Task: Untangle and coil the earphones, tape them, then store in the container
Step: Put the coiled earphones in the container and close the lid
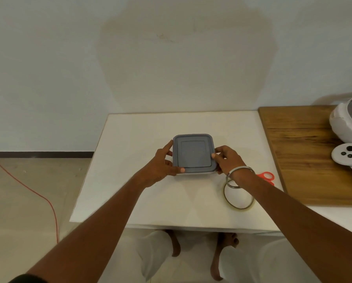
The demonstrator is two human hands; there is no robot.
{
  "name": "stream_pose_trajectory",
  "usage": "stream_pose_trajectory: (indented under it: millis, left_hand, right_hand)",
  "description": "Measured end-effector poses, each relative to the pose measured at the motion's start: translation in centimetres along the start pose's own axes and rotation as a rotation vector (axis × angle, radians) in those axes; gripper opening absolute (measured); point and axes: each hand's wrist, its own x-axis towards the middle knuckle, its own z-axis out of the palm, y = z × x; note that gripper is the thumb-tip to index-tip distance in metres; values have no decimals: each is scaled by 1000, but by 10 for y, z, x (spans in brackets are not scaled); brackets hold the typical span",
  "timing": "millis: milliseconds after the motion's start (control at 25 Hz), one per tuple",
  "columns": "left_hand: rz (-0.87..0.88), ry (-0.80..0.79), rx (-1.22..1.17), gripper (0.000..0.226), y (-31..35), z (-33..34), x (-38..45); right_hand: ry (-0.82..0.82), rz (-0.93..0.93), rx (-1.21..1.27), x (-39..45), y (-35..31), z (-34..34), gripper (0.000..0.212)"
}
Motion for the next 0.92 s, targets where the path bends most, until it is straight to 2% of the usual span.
stream_pose_trajectory:
  millis: [120,240,320,440,640,720,840,920]
  left_hand:
    - [-10,11,18,111,-3,-1,2]
    - [27,-8,56,110,-3,-2,3]
    - [41,-15,77,109,-1,-3,3]
    - [61,-24,119,105,1,-3,4]
    - [87,-31,159,102,6,-4,7]
    - [86,-14,165,101,7,-2,8]
    - [90,63,205,102,9,1,12]
    - [84,107,213,97,9,4,15]
  right_hand:
    - [-57,19,-16,5,-1,-6,32]
    - [-105,-30,-161,7,-7,-12,36]
    - [-65,-75,-205,11,-12,-12,39]
    - [31,-49,-198,22,-16,-8,34]
    - [61,-17,-162,30,-14,-4,28]
    - [94,-62,-224,29,-15,-3,29]
    - [146,-153,-359,25,-16,2,43]
    - [158,-201,-434,26,-11,6,43]
